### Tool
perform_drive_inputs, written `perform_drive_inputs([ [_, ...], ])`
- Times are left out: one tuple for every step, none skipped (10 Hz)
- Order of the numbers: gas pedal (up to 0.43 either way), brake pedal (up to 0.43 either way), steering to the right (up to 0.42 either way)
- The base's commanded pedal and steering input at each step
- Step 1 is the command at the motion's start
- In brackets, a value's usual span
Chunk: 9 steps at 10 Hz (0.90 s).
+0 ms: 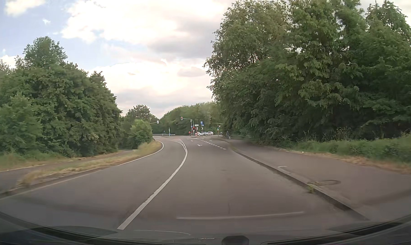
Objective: Follow the waypoints while adhering to traffic rules and regulations
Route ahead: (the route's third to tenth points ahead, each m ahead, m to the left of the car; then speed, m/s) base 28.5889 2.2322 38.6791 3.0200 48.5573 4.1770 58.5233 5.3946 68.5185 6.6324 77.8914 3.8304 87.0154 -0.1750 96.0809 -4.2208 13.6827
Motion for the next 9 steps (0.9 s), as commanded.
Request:
perform_drive_inputs([
  [0.079,0.0,-0.002],
  [0.079,0.0,-0.002],
  [0.067,0.0,-0.002],
  [0.059,0.0,-0.002],
  [0.059,0.0,-0.002],
  [0.059,0.0,-0.002],
  [0.059,0.0,-0.002],
  [0.059,0.0,-0.002],
  [0.059,0.0,-0.002],
])
